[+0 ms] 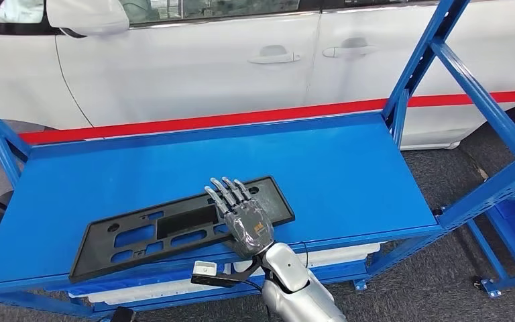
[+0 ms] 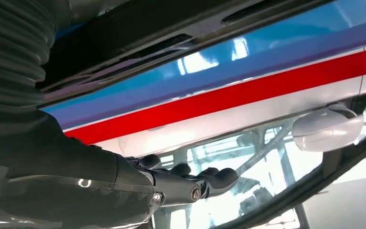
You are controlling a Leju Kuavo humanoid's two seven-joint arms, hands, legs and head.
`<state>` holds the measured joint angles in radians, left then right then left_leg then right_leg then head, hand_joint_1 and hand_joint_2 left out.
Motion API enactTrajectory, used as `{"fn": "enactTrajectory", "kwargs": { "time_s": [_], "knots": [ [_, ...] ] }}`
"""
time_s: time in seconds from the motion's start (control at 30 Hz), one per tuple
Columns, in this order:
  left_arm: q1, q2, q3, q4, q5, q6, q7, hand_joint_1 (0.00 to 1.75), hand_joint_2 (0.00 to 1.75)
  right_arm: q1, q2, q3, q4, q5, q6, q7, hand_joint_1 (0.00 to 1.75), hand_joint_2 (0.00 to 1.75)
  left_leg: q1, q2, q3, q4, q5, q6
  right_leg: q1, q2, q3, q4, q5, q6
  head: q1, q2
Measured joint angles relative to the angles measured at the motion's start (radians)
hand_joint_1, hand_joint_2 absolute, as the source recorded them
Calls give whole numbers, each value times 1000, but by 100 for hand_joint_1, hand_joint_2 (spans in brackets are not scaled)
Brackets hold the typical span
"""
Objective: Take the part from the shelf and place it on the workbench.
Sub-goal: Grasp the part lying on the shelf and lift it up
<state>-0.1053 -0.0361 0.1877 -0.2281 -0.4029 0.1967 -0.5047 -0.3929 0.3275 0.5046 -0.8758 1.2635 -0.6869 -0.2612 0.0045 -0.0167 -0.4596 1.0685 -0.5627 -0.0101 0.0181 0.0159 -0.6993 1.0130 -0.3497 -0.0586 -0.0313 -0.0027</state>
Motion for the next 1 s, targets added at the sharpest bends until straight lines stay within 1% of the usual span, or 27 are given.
{"fn": "enactTrajectory", "kwargs": {
  "time_s": [0.03, 0.1, 0.13, 0.17, 0.2, 0.23, 0.27, 0.3, 0.33, 0.4, 0.43, 0.47, 0.5, 0.53, 0.6, 0.63, 0.67, 0.7, 0.73, 0.77, 0.8, 0.83, 0.87, 0.9, 0.97, 1.0],
  "knots": [
    [-4, 0, 3, 0, -3, -1, 2, 0, 0, -11, 0, 14, 12, 0, 9, 13, 175, 175, 2, 2, -23, 44, -16, -6, -3, 0, 8, -5, -3, -3, 0, 0],
    [-9, 2, 7, 0, -9, -2, 7, 0, 0, -31, -2, 38, 38, 0, 27, 38, 175, 175, 6, 4, -91, 152, -70, -19, -4, 0, 15, -6, -11, -8, 0, 0],
    [-9, 3, 9, 0, -12, -1, 9, 0, 0, -40, -3, 49, 50, -1, 36, 51, 175, 175, 9, 5, -122, 189, -90, -24, -4, 1, 17, -5, -15, -8, 0, 0],
    [-9, 4, 10, 0, -15, 0, 10, 0, 0, -48, -6, 59, 60, -1, 44, 63, 175, 175, 11, 7, -141, 198, -90, -28, -5, 1, 19, -4, -18, -7, 0, 0],
    [-9, 4, 11, 0, -20, 1, 11, 0, 0, -57, -8, 68, 69, -3, 50, 74, 175, 175, 13, 8, -145, 174, -65, -30, -6, 2, 20, -1, -21, -4, 0, 0],
    [-9, 4, 12, 0, -23, 2, 12, 0, 0, -65, -10, 77, 76, -4, 56, 83, 175, 175, 16, 9, -135, 122, -23, -32, -8, 2, 21, 4, -25, -1, 0, 0],
    [-9, 4, 14, 0, -25, 2, 12, 0, 0, -74, -12, 86, 81, -7, 60, 90, 175, 175, 17, 9, -117, 63, 18, -34, -10, 3, 21, 8, -28, 3, 0, 0],
    [-9, 4, 15, 0, -26, 3, 12, 0, 0, -81, -14, 93, 85, -9, 62, 93, 175, 175, 17, 10, -105, 10, 41, -32, -10, 3, 20, 14, -30, 9, 0, 0],
    [-10, 4, 16, 0, -26, 3, 13, 0, 0, -87, -15, 99, 89, -10, 63, 96, 175, 175, 14, 10, -98, -23, 52, -26, -10, 3, 18, 17, -31, 14, 0, 0],
    [-7, 4, 17, 0, -27, 3, 13, 0, 0, -94, -18, 107, 95, -12, 64, 98, 175, 175, 8, 10, -98, -39, 55, -5, -9, 2, 15, 18, -28, 25, 0, 0],
    [-5, 4, 17, 0, -27, 4, 14, 0, 0, -96, -20, 110, 97, -14, 64, 100, 175, 175, 9, 10, -96, -40, 66, 5, -8, 2, 15, 17, -27, 29, 0, 0],
    [-4, 3, 17, 0, -28, 4, 14, 0, 0, -98, -22, 114, 98, -18, 65, 101, 175, 175, 11, 10, -93, -42, 76, 12, -8, 1, 15, 22, -32, 34, 0, 0],
    [-5, 2, 19, 0, -28, 4, 13, 0, 0, -101, -25, 119, 99, -24, 66, 102, 175, 175, 13, 11, -92, -45, 80, 19, -9, 0, 9, 38, -46, 40, 0, 0],
    [-6, 2, 21, 0, -29, 4, 12, 0, 0, -104, -28, 125, 99, -31, 69, 103, 175, 175, 15, 12, -91, -47, 84, 24, -11, -1, -5, 74, -71, 45, 0, 0],
    [-6, 1, 27, 0, -32, 4, 11, 0, 0, -106, -35, 135, 99, -44, 75, 103, 175, 175, 15, 14, -92, -48, 86, 29, -16, -4, -56, 195, -139, 55, 0, 0],
    [-5, 1, 31, 0, -33, 4, 10, 0, 0, -105, -39, 139, 99, -49, 78, 103, 175, 175, 15, 15, -92, -47, 86, 30, -19, -5, -81, 254, -163, 57, 0, 0],
    [-4, 1, 33, 0, -35, 4, 10, 0, 0, -104, -43, 144, 99, -52, 79, 104, 175, 175, 14, 15, -92, -47, 86, 30, -21, -6, -92, 285, -170, 58, 0, 0],
    [-4, 1, 35, 0, -36, 5, 9, 0, 0, -104, -47, 148, 99, -55, 81, 104, 175, 175, 14, 15, -92, -47, 86, 29, -22, -7, -85, 279, -159, 58, 0, 0],
    [-3, 1, 36, 0, -36, 5, 8, 0, 0, -104, -49, 152, 98, -59, 82, 104, 175, 175, 14, 14, -91, -47, 85, 29, -23, -8, -57, 235, -135, 55, 0, 0],
    [-3, 1, 37, 0, -37, 5, 8, 0, 0, -105, -50, 156, 96, -64, 84, 104, 175, 175, 14, 13, -89, -47, 84, 27, -22, -9, -16, 166, -107, 50, 0, 0],
    [-3, 0, 38, 0, -36, 5, 7, 0, 0, -106, -51, 158, 93, -71, 88, 103, 175, 175, 13, 12, -87, -47, 82, 24, -19, -10, 22, 100, -88, 44, 0, 0],
    [-3, -1, 39, 0, -36, 5, 6, 0, 0, -106, -52, 160, 90, -79, 91, 101, 175, 175, 11, 12, -86, -47, 79, 20, -15, -11, 49, 51, -78, 40, 0, 0],
    [-3, -2, 41, 0, -36, 6, 5, 0, 0, -107, -53, 161, 86, -87, 95, 98, 175, 175, 11, 11, -86, -47, 78, 15, -12, -12, 64, 25, -77, 36, 0, 0],
    [-2, -3, 43, 0, -36, 6, 4, 0, 0, -107, -55, 163, 82, -92, 97, 96, 175, 175, 10, 11, -85, -49, 77, 9, -9, -12, 66, 19, -80, 34, 0, 0],
    [-1, -3, 47, 0, -35, 7, 2, 0, 0, -106, -58, 165, 74, -114, 104, 83, 175, 175, 12, 12, -78, -54, 73, -3, -12, -12, 74, 7, -77, 28, 0, 0],
    [-1, -4, 50, 0, -35, 9, 0, 0, 0, -104, -59, 165, 66, -152, 116, 61, 175, 175, 12, 13, -79, -45, 65, -8, -16, -12, 81, -2, -75, 25, 0, 0]
  ]
}}
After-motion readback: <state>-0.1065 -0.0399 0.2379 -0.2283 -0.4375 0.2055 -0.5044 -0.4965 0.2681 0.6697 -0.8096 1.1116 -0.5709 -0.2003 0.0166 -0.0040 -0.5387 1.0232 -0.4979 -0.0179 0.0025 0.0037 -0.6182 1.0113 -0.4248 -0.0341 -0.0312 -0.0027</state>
